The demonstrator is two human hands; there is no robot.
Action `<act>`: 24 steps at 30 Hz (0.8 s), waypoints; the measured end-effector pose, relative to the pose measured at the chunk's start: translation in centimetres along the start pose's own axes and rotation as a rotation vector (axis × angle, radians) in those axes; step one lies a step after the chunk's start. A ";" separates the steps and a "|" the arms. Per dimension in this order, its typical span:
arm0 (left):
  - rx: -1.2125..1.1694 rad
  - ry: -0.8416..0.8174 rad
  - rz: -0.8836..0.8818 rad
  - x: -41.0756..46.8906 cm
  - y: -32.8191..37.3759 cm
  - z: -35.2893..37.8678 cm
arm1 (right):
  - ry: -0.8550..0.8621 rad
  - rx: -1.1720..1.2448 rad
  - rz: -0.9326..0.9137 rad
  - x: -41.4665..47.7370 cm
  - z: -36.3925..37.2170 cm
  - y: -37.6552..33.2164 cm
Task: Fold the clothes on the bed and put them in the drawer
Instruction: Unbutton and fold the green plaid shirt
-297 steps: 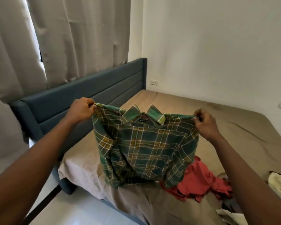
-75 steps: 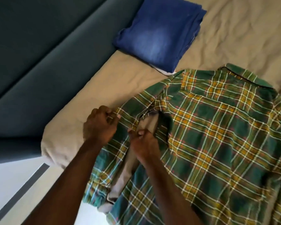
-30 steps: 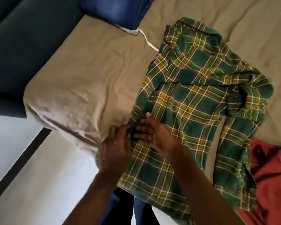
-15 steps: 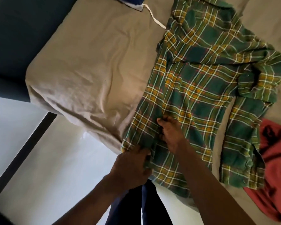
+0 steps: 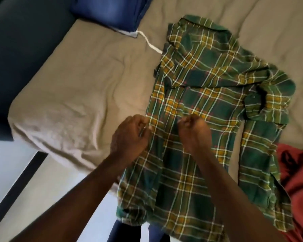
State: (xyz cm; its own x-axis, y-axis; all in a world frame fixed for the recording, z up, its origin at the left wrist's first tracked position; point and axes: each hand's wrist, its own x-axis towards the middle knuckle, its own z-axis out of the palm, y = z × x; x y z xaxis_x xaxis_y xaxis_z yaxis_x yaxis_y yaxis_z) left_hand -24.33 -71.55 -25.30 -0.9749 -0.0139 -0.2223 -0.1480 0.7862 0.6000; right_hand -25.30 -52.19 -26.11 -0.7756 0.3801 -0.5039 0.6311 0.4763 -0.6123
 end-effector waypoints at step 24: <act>0.027 0.010 0.067 37.5 13.2 7.9 | 0.574 -0.883 -0.313 25.7 -19.9 -3.3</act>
State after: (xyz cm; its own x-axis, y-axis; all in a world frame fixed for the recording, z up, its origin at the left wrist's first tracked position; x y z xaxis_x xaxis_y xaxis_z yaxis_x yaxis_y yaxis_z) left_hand -61.54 -56.85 -31.82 -0.9842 0.0331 -0.1741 -0.0779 0.8018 0.5926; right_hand -47.42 -28.25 -24.92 -0.9329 0.3469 0.0963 0.3560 0.9287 0.1036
